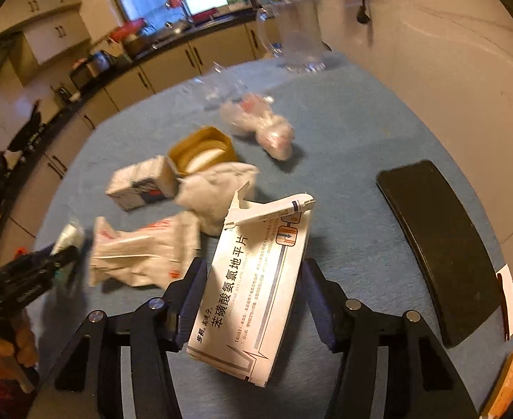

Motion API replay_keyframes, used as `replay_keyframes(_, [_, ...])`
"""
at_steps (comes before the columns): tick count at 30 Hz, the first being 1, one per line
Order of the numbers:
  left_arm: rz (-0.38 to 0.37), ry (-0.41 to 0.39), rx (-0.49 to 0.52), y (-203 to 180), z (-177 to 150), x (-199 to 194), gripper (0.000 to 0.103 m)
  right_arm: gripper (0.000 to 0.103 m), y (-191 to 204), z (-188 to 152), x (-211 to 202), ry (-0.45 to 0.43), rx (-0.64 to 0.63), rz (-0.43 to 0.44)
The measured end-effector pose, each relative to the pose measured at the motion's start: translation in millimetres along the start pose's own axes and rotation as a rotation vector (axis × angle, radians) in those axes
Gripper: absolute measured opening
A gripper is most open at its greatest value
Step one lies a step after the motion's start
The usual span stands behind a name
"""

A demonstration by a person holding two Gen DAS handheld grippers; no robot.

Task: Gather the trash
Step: 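Carry the tissue pack and white box to the orange basket and release both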

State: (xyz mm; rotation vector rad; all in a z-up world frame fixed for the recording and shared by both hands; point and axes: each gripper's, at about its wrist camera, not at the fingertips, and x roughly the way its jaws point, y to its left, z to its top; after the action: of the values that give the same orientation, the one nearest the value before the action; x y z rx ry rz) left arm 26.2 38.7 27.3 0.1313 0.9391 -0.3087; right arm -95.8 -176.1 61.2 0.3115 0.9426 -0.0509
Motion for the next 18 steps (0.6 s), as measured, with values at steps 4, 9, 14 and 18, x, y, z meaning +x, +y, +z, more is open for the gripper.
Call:
replay_keyframes(4, [-0.009,-0.022,-0.024,5,-6,-12,0.042,0.06,19,2,-14,-0.058,-0.036,0.061])
replay_keyframes(9, [-0.007,-0.056,-0.055,14,-15,-29,0.042,0.06,44,2,-16,-0.065,-0.075,0.146])
replay_keyframes(14, [0.036,-0.116,-0.056,18,-27,-53,0.042,0.06,71,-1,-2,-0.041,-0.106,0.201])
replay_keyframes(18, [0.048,-0.139,-0.072,25,-34,-67,0.042,0.06,88,-6,4,-0.026,-0.128,0.23])
